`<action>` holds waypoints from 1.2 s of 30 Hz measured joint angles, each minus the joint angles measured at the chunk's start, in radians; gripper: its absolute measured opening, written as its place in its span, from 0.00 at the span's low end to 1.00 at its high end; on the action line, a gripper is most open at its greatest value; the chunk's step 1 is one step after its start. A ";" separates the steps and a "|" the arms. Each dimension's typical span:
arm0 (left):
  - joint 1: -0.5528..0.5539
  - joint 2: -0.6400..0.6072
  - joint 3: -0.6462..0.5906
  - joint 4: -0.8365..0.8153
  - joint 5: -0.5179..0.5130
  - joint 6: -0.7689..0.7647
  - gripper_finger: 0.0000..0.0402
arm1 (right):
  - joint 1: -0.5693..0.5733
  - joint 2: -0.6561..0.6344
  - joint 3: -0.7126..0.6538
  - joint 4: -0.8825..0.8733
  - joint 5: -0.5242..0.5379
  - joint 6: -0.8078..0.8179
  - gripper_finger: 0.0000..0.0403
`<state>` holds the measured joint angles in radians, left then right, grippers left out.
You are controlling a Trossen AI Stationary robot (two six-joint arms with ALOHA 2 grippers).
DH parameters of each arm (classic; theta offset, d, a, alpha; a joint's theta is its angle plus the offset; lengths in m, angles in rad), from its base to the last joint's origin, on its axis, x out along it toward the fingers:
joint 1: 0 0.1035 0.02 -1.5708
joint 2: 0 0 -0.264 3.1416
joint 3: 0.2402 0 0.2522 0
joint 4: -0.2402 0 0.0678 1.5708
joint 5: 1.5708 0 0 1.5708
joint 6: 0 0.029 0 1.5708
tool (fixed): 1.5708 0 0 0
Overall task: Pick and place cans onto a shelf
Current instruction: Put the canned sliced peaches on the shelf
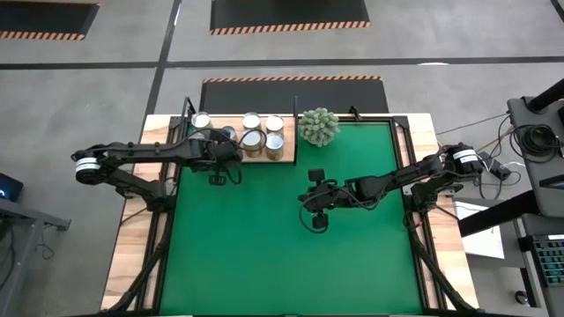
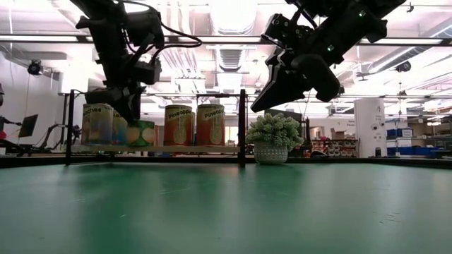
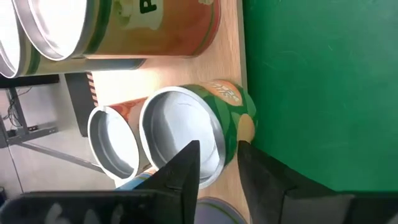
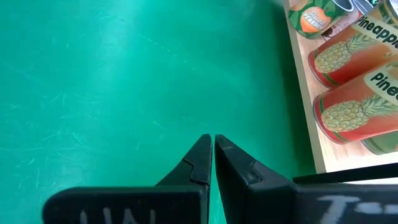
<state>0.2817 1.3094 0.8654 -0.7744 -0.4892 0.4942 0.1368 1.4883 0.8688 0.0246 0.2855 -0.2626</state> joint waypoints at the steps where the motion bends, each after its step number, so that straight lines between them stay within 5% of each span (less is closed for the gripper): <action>1: 0.000 0.000 0.002 -0.007 0.000 0.000 0.23 | 0.000 0.000 0.000 0.000 0.000 0.000 0.02; 7: -0.013 0.000 0.066 -0.088 0.008 -0.083 0.25 | 0.000 0.000 0.000 0.000 0.000 0.000 0.02; 13: -0.024 -0.006 0.075 -0.098 0.227 -0.111 0.19 | 0.000 0.000 0.000 0.000 0.000 0.000 0.02; 19: -0.021 0.002 0.033 -0.100 0.106 -0.133 0.02 | 0.000 0.000 -0.002 0.000 0.000 0.000 0.02; 24: -0.022 0.002 0.032 -0.100 0.043 -0.148 0.03 | 0.000 0.000 -0.002 0.000 0.000 0.000 0.02; 32: -0.023 0.002 0.029 -0.084 0.135 -0.187 0.00 | 0.000 0.000 -0.003 0.001 0.000 -0.001 0.02; 36: -0.021 0.002 0.021 -0.074 0.095 -0.195 0.00 | 0.000 0.000 -0.003 0.003 0.000 -0.002 0.02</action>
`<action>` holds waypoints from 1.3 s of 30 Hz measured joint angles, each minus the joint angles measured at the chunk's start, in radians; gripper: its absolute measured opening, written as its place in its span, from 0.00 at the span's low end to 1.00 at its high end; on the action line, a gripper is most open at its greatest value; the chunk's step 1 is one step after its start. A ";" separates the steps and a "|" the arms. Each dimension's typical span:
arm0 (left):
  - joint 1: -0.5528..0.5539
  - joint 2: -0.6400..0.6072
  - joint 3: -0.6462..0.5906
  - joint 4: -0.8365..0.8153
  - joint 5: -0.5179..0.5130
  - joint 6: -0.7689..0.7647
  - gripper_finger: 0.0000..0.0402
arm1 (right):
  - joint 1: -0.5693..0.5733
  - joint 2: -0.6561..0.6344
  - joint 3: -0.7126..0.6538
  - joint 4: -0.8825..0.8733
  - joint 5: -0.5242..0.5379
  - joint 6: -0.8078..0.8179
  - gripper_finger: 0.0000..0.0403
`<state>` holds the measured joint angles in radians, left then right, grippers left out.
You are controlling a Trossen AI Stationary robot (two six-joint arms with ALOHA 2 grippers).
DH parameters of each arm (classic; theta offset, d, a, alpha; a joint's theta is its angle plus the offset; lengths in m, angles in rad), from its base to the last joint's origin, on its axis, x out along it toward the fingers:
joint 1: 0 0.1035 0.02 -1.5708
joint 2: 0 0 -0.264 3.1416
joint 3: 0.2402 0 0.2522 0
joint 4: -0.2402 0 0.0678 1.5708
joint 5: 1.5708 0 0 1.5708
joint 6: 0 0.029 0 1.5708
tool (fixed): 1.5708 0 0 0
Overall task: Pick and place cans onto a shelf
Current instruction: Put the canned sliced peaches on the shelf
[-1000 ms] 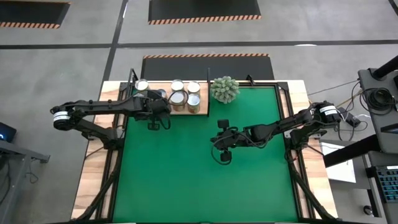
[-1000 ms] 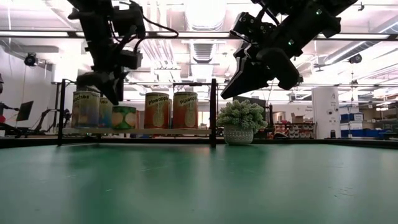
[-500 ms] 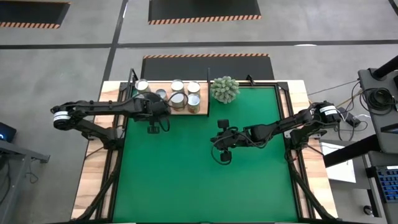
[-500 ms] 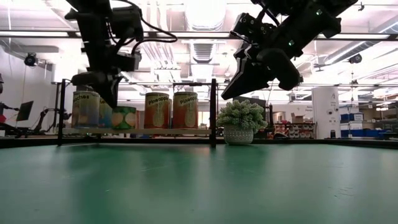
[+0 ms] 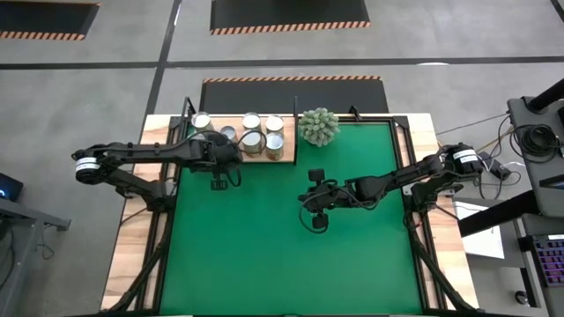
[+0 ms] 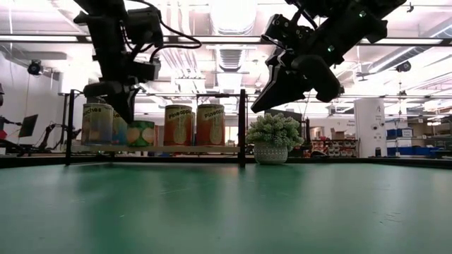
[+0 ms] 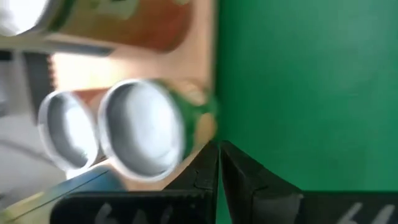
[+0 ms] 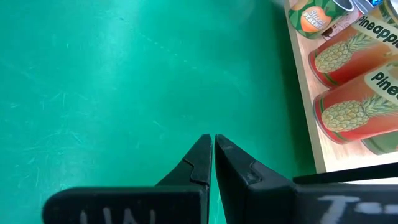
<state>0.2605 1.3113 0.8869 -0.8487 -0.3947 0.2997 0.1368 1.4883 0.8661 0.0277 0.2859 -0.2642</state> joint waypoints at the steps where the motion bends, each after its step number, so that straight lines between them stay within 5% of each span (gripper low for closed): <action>1: 0.002 0.000 -0.002 0.001 -0.028 -0.003 0.00 | 0.000 0.000 0.000 0.000 0.000 0.001 0.02; 7: 0.003 -0.003 0.001 -0.029 -0.168 -0.037 0.00 | 0.000 0.000 0.000 0.000 0.000 0.001 0.02; 16: 0.003 -0.020 0.004 0.049 0.010 -0.026 0.00 | 0.000 0.000 0.000 -0.001 0.000 0.000 0.02; 39: 0.023 -0.025 -0.048 0.148 -0.111 0.009 0.00 | 0.000 0.000 -0.001 -0.003 0.000 0.002 0.02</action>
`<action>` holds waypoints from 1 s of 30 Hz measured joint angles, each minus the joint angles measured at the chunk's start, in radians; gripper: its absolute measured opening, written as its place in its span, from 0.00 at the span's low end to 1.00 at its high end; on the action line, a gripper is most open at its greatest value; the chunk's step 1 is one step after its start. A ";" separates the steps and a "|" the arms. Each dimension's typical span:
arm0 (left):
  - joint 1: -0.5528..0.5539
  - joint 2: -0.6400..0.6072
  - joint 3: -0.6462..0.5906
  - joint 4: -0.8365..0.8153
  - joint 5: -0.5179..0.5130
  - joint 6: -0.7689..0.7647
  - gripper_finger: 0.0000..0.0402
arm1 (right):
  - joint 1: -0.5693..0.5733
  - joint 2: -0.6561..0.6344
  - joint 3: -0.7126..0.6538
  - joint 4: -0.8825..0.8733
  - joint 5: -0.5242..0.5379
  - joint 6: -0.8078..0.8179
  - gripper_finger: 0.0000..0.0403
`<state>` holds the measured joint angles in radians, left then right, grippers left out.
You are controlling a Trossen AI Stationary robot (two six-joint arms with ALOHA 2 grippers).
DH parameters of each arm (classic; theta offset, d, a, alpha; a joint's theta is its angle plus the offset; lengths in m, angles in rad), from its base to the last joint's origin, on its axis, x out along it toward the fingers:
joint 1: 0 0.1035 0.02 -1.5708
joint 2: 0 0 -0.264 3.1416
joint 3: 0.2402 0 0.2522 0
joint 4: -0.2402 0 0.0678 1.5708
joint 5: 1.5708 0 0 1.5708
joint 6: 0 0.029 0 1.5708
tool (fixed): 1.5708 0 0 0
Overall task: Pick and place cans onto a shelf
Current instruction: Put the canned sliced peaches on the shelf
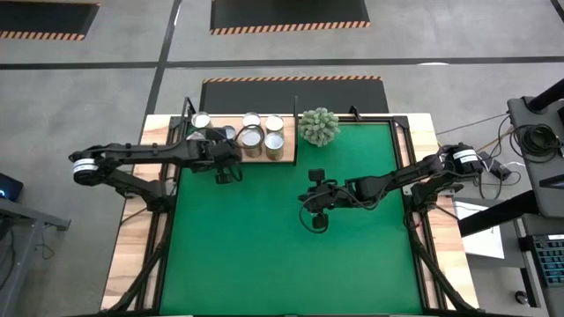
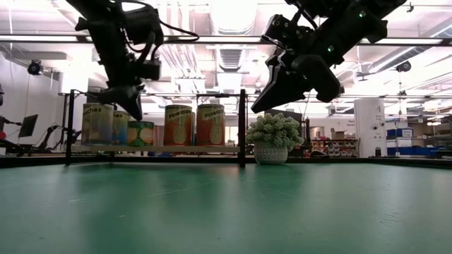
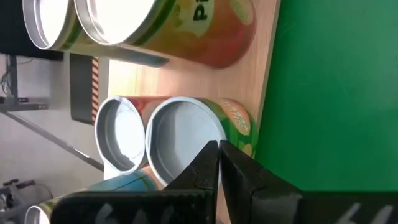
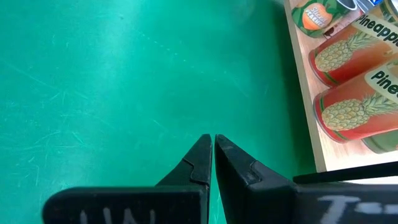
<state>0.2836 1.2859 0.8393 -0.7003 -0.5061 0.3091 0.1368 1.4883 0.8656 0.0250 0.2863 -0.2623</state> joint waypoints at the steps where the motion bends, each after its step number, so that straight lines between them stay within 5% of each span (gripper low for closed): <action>1: 0.000 -0.002 0.000 -0.001 -0.001 0.008 0.00 | 0.000 0.000 0.000 0.000 0.000 0.000 0.02; 30: 0.021 -0.022 -0.035 0.078 0.024 0.085 0.00 | 0.000 0.000 0.000 -0.006 0.000 0.008 0.02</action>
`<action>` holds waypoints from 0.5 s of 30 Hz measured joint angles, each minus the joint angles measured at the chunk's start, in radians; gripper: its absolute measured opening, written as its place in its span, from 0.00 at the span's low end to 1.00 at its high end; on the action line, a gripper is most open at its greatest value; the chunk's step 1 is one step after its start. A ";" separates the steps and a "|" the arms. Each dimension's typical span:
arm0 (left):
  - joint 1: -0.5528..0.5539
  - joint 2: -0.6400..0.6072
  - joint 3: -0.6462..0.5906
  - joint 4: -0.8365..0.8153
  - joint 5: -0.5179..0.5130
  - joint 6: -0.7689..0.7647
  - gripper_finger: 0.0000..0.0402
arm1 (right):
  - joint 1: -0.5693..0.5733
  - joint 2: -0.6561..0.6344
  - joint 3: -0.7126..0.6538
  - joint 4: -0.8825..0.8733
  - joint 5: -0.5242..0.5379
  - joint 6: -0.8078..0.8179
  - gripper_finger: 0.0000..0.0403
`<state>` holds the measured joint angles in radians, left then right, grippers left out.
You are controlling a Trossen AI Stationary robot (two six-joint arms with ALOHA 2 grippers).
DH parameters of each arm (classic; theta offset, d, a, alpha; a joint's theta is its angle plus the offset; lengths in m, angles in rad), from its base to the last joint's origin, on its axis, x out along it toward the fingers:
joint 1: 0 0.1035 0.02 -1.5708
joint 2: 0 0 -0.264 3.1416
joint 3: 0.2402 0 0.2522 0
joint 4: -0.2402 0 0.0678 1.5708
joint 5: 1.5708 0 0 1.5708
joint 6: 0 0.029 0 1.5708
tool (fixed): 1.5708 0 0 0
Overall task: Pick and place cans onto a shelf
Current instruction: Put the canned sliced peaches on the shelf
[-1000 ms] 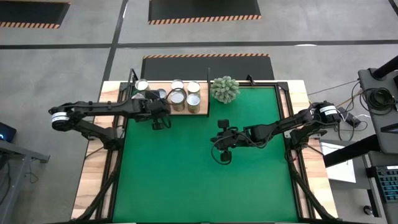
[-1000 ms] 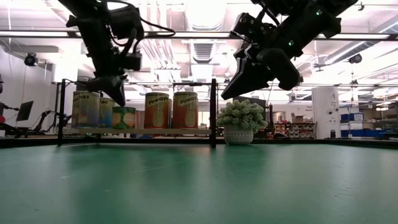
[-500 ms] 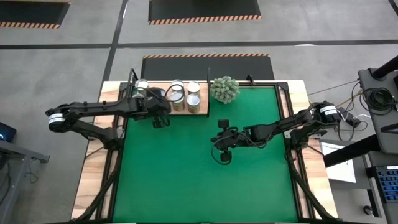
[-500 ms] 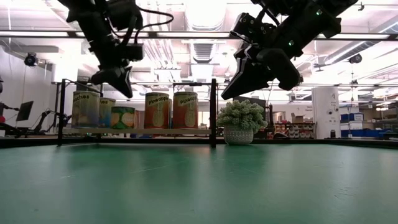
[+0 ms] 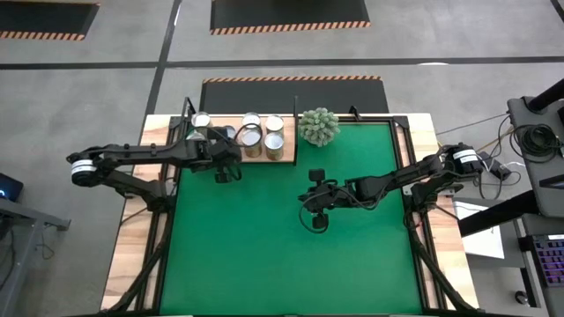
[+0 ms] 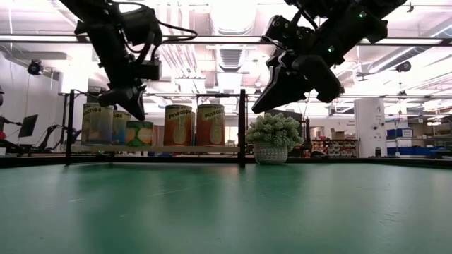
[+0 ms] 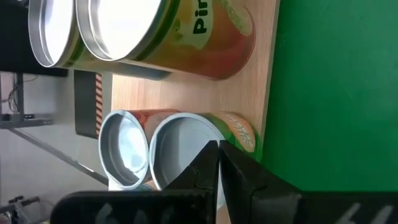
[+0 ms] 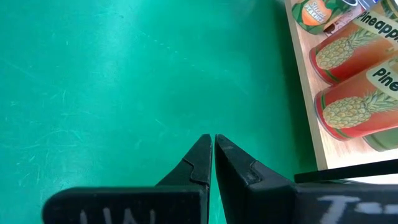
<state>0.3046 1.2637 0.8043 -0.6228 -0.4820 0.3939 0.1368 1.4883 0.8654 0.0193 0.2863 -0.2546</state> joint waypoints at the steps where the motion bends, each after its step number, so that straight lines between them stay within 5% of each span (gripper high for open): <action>1: 0.000 -0.001 0.000 0.000 0.000 0.010 0.00 | 0.000 0.000 0.000 0.000 0.000 0.000 0.02; 15: 0.001 -0.056 0.026 -0.010 0.045 0.081 0.00 | 0.000 0.000 0.000 0.000 0.000 0.000 0.02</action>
<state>0.3058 1.2075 0.8303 -0.6323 -0.4369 0.4748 0.1368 1.4883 0.8654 0.0189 0.2863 -0.2546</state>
